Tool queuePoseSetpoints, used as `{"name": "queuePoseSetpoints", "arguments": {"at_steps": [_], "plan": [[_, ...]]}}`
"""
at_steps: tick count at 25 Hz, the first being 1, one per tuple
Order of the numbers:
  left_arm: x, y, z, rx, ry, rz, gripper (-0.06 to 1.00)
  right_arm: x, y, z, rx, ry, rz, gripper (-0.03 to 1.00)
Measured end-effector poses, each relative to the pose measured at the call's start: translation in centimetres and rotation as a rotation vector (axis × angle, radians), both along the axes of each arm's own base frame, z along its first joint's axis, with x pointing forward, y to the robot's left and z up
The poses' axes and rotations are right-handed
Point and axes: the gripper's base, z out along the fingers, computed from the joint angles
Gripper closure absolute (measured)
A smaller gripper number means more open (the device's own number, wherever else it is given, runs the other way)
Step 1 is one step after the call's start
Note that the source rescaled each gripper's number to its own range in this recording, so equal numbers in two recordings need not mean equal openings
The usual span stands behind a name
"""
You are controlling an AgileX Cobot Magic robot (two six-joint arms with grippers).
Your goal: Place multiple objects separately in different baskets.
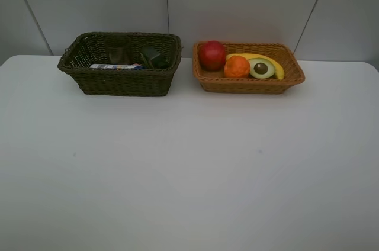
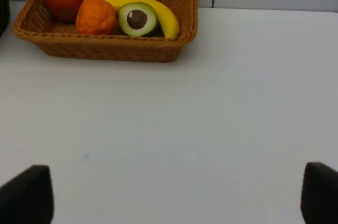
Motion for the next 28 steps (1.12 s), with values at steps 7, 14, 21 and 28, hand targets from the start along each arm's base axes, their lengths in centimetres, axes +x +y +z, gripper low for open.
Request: {"name": "queuePoseSetpoints", "arguments": {"at_steps": [7, 14, 21, 28], "plan": [[-0.6, 0.5, 0.3, -0.028, -0.056, 0.069, -0.06, 0.0, 0.0, 0.0, 0.000, 0.000, 0.000, -0.02], [-3.4, 1.6, 0.8, -0.090, -0.285, 0.235, -0.06, 0.0, 0.0, 0.0, 0.000, 0.000, 0.000, -0.02], [-4.0, 1.6, 0.9, -0.074, -0.346, 0.383, -0.06, 0.0, 0.0, 0.0, 0.000, 0.000, 0.000, -0.02], [-4.0, 1.6, 0.9, -0.071, -0.346, 0.390, -0.06, 0.0, 0.0, 0.0, 0.000, 0.000, 0.000, -0.02]]}}
